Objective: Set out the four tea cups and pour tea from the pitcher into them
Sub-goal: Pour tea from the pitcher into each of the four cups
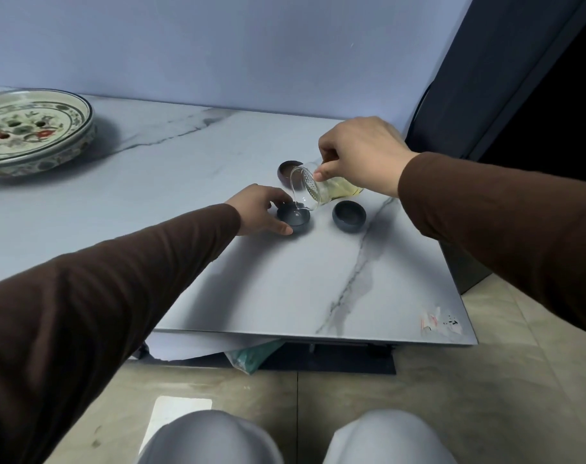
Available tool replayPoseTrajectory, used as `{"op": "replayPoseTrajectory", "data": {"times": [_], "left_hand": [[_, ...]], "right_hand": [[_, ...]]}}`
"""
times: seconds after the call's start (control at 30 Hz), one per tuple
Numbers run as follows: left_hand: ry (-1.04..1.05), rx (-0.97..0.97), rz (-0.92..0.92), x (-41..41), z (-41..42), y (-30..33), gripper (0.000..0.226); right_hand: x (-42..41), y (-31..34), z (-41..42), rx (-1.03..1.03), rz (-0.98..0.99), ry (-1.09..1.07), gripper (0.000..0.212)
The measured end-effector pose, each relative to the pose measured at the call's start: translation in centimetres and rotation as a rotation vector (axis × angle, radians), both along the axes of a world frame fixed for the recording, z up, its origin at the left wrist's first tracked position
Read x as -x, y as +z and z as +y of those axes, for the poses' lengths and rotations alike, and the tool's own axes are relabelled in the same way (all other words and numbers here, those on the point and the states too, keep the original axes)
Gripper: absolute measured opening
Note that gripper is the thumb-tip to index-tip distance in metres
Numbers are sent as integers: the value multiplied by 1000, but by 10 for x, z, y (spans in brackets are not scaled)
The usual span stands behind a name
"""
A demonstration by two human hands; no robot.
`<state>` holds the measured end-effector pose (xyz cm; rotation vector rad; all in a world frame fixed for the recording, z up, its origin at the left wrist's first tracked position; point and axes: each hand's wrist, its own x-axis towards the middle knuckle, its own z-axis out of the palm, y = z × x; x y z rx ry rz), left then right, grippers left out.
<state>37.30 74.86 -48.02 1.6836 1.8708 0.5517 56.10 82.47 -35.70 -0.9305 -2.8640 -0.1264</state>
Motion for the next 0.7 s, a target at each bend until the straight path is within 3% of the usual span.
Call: {"op": "replayPoseTrajectory", "data": {"times": [0.7], "left_hand": [[-18,20,36,1,6,2,61]], "right_hand": [[7,18,-8,-95,-60,25,34]]}}
